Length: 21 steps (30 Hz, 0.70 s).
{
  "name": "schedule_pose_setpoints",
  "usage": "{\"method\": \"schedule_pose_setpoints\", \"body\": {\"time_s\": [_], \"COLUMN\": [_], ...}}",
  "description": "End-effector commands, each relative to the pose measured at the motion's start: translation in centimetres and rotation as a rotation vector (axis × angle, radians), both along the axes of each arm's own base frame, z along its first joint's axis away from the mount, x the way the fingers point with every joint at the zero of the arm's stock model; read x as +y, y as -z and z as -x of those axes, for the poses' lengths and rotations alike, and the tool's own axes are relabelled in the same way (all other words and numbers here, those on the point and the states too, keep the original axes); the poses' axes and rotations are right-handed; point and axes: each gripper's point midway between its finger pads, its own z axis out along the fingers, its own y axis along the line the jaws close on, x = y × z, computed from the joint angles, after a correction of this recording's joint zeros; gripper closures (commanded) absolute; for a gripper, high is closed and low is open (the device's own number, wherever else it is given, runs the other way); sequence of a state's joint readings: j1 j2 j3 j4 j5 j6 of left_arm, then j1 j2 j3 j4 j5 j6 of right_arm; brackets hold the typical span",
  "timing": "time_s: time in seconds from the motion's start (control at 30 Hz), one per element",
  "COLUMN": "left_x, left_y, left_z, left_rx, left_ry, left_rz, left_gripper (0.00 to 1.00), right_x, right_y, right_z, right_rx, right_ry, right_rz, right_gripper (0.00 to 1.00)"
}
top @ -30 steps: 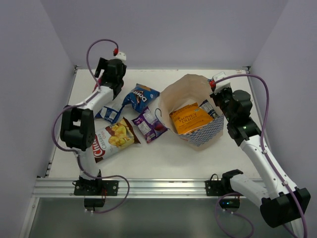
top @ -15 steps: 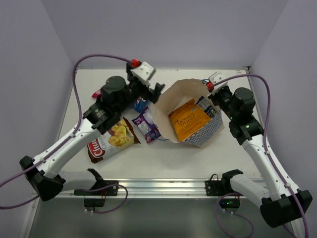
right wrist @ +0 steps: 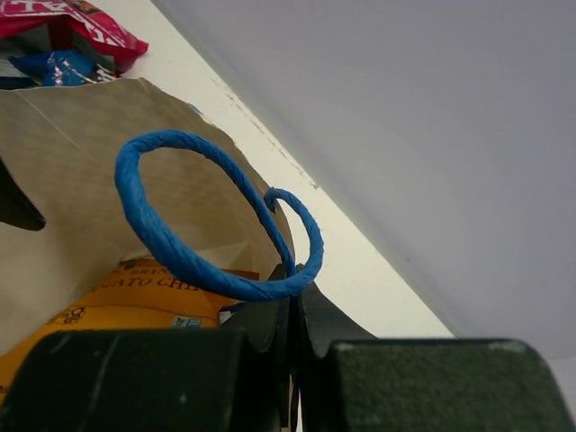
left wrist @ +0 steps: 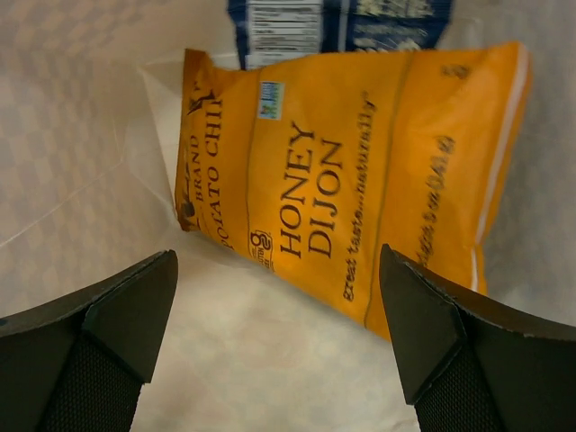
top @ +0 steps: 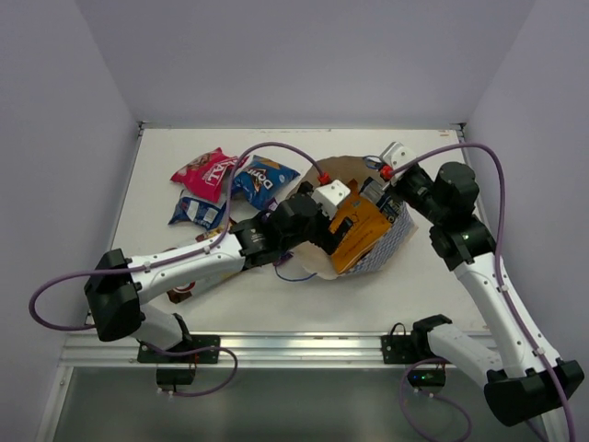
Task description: Take the snacks out of the paper bag
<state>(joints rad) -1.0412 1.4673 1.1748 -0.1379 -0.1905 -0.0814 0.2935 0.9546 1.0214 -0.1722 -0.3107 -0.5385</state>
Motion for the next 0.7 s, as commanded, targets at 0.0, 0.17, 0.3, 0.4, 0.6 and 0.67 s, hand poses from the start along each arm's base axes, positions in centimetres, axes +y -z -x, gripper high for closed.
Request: {"method": "schedule_pose_setpoints", "body": {"time_s": [0.0,0.17,0.3,0.4,0.6,0.67], "left_x": [-1.0,-2.6,-3.9,-5.4,-8.3,-8.5], "left_y": [-3.3,-1.8,-1.0,-0.3,1.1,0.9], "left_z": [-1.5,-1.6,-2.5,-2.7,-0.5,0.3], "left_rx": [-0.005,0.018,0.005,0.018,0.044,0.025], "left_ry": [-0.159,-0.201,-0.223,-0.211,-0.107,-0.091], "left_rz": [0.243,0.277,0.28,0.271,0.279,0.289], "left_gripper": [0.0,0.0,0.0,0.0,0.0,0.0], "right_x": [1.0,1.1,0.7,0.6,0.3,0.2], "right_y": [-2.3,-1.4,-1.2,-1.2,-0.8,-0.5], "right_z": [1.8,2.6,2.7,2.8,2.5,2.4], "right_rx": [-0.059,-0.035,-0.031,-0.033,-0.023,-0.019], "right_ry": [-0.09,-0.111,-0.093,-0.083,-0.061,-0.055], "right_rz": [-0.008,-0.001,0.002,-0.001,0.001,0.001], "right_gripper": [1.0,1.0,1.0,1.0,1.0,1.0]}}
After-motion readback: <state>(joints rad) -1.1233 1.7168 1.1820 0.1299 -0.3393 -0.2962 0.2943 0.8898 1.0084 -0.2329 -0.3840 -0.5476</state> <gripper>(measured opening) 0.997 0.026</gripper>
